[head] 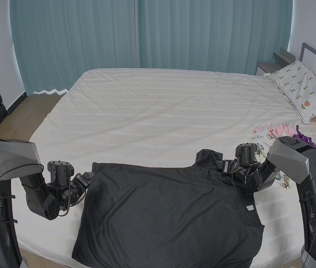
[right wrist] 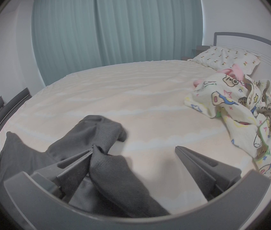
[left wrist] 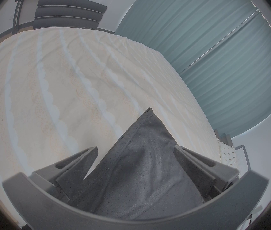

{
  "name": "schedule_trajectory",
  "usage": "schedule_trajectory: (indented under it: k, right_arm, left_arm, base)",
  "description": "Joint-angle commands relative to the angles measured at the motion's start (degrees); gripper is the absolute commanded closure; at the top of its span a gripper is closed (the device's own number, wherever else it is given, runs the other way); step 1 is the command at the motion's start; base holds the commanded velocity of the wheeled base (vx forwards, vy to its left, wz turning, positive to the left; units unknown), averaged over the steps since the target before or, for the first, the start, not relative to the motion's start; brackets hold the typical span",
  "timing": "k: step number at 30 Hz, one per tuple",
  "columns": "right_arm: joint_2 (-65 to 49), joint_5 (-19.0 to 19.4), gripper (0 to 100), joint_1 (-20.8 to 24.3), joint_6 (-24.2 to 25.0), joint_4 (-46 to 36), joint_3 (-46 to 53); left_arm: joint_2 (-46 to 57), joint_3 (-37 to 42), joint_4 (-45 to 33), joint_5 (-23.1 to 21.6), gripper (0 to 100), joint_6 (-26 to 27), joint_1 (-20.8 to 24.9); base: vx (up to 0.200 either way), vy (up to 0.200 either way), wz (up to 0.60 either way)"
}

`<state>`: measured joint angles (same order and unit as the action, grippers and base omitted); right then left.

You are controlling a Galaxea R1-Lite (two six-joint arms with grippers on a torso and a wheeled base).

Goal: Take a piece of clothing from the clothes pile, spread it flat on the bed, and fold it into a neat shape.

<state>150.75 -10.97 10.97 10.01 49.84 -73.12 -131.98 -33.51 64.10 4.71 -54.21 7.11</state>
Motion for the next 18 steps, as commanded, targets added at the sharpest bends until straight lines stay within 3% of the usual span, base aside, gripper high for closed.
schedule_trajectory:
  k: [1, 9, 14, 18]
  right_arm:
    - [-0.4, -0.1, 0, -2.9, 0.0, 0.0, -0.7]
    - [0.3, 0.3, 0, -7.4, 0.8, 0.4, -2.5]
    - [-1.4, 2.7, 0, -7.1, 10.6, 0.1, -4.0]
    - [-3.4, 8.2, 0, -6.0, 16.4, 0.4, -2.6]
  left_arm:
    - [-0.3, -0.1, 0.0, 0.0, 0, 0.0, -0.1]
    - [-0.6, -0.2, 0.1, 0.1, 0, 0.1, -0.1]
    - [-0.7, -0.2, 0.1, 0.1, 0, 0.1, -0.1]
    - [-0.7, -0.3, 0.1, 0.0, 0, 0.0, -0.1]
  base:
    - [0.0, 0.0, 0.0]
    - [0.0, 0.0, 0.0]
    - [0.0, 0.0, 0.0]
    - [0.0, 0.0, 0.0]
